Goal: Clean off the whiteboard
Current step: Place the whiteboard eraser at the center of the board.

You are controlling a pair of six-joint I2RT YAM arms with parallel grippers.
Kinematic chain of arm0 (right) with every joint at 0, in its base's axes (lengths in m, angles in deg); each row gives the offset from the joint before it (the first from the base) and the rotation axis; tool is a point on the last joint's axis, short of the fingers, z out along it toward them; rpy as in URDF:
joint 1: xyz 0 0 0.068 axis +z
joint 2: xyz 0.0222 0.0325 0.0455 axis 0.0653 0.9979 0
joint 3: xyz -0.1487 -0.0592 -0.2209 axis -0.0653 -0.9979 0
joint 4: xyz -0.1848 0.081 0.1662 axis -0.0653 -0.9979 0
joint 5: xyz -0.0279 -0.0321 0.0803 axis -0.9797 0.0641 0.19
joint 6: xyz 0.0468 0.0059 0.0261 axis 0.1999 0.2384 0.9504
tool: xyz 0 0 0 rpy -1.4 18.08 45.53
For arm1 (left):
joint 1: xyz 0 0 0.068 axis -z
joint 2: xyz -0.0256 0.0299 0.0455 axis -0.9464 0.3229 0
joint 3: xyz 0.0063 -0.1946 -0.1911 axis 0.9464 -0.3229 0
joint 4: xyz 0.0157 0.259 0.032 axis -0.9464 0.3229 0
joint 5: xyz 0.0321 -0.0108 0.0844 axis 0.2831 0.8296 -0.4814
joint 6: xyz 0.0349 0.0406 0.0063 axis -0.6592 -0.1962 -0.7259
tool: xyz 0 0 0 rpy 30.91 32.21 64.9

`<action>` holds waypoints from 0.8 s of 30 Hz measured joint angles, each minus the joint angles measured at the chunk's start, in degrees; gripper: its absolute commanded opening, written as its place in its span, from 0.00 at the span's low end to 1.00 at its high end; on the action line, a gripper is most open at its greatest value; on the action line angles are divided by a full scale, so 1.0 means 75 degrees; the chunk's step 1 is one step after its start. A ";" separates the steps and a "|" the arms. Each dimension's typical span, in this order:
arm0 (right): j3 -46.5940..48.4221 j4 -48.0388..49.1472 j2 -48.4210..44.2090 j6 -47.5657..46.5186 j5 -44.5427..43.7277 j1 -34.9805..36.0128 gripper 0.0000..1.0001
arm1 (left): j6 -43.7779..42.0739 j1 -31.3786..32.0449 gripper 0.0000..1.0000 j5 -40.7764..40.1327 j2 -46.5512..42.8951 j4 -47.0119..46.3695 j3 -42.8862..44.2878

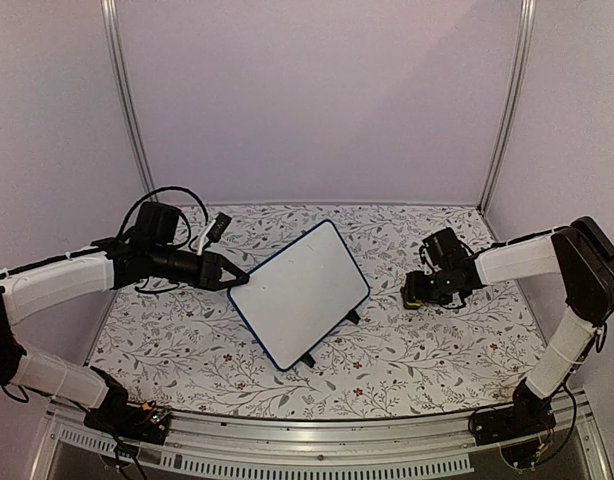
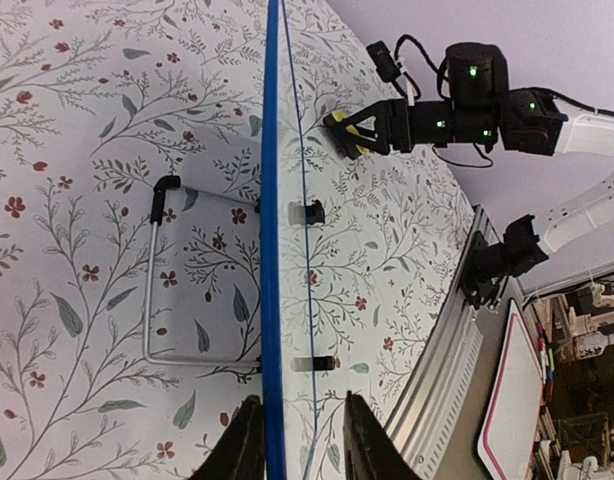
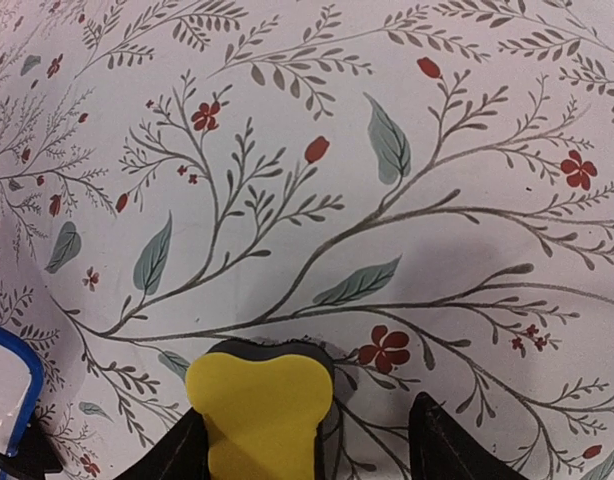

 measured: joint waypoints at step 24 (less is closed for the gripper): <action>0.0026 0.1877 0.0460 0.0463 0.2020 0.0230 0.76 | 0.0050 -0.0111 0.14 0.0175 -0.0076 -0.0093 -0.0003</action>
